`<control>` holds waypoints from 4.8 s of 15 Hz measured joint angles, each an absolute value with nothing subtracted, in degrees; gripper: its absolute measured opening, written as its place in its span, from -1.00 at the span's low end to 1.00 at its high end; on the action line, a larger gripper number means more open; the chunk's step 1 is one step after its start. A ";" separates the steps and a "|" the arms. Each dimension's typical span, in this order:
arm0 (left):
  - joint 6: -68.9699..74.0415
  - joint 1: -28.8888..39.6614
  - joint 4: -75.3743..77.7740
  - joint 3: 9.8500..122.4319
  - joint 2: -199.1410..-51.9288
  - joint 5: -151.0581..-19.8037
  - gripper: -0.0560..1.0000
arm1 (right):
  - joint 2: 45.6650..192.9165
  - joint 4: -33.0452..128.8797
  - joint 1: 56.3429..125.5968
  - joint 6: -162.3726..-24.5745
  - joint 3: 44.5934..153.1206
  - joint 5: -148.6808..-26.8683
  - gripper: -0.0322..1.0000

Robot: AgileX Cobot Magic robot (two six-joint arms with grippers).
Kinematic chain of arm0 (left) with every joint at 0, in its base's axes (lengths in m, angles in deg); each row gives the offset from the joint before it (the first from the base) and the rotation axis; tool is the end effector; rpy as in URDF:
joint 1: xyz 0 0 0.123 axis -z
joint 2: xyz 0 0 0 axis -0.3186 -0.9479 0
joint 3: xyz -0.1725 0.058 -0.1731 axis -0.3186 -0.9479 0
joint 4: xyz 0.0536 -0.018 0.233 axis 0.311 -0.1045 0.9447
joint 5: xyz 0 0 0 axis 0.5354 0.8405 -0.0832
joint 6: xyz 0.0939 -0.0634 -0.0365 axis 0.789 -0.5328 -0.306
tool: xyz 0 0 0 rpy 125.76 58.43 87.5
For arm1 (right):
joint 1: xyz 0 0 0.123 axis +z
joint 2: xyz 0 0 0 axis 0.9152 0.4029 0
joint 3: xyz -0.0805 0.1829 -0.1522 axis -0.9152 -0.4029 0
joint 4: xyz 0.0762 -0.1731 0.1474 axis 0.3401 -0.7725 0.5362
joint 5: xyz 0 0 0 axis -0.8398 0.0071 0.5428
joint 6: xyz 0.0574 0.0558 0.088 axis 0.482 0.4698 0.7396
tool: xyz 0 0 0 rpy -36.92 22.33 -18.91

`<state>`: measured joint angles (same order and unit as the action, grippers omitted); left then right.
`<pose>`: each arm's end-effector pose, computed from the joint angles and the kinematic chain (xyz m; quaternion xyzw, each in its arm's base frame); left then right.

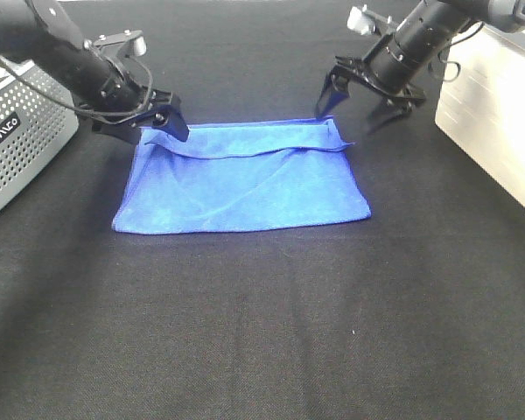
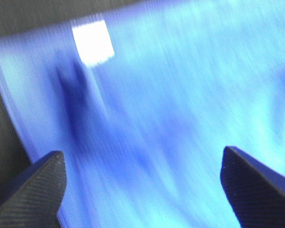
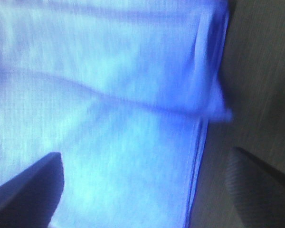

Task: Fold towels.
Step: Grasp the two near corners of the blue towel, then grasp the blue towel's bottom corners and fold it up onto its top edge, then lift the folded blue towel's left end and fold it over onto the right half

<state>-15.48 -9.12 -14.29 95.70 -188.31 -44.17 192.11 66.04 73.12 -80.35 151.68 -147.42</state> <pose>0.4725 -0.1201 0.1012 0.0752 0.9555 -0.1977 0.2055 0.4861 0.1077 0.1147 -0.0838 0.9659 0.2150 0.1172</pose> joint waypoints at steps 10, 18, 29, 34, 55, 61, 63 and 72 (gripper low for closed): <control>-24.07 -9.12 -13.38 68.95 -174.68 -49.26 0.68 | 176.24 67.75 73.06 -84.25 116.56 -141.52 0.66; -23.79 -8.72 -18.13 68.66 -178.97 -51.16 0.67 | 177.85 70.22 73.06 -86.88 113.23 -135.10 0.64; -26.82 -7.81 -12.23 68.77 -177.66 -43.88 -0.86 | 178.71 71.42 73.06 -84.02 111.34 -136.25 -0.94; -28.20 -7.81 -7.42 55.42 -167.91 -38.38 -0.86 | 167.02 70.39 73.12 -84.19 90.09 -131.66 -0.94; -27.23 -12.90 -12.52 74.39 -177.77 -47.95 -0.59 | 181.86 70.10 73.12 -86.83 124.75 -133.04 -0.43; -24.53 -11.99 -10.91 74.67 -178.34 -48.52 0.70 | 180.94 69.70 73.12 -87.51 124.75 -135.39 0.71; -26.25 -11.99 -10.34 74.67 -179.03 -47.32 0.72 | 180.25 69.70 73.12 -87.51 124.75 -136.48 0.71; -29.06 -11.99 -12.35 75.30 -182.87 -46.63 0.07 | 180.25 69.47 73.12 -87.51 124.75 -136.71 0.71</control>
<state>-29.06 -11.99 -12.35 75.30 -182.87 -46.63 180.25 69.47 73.12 -87.51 124.75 -136.71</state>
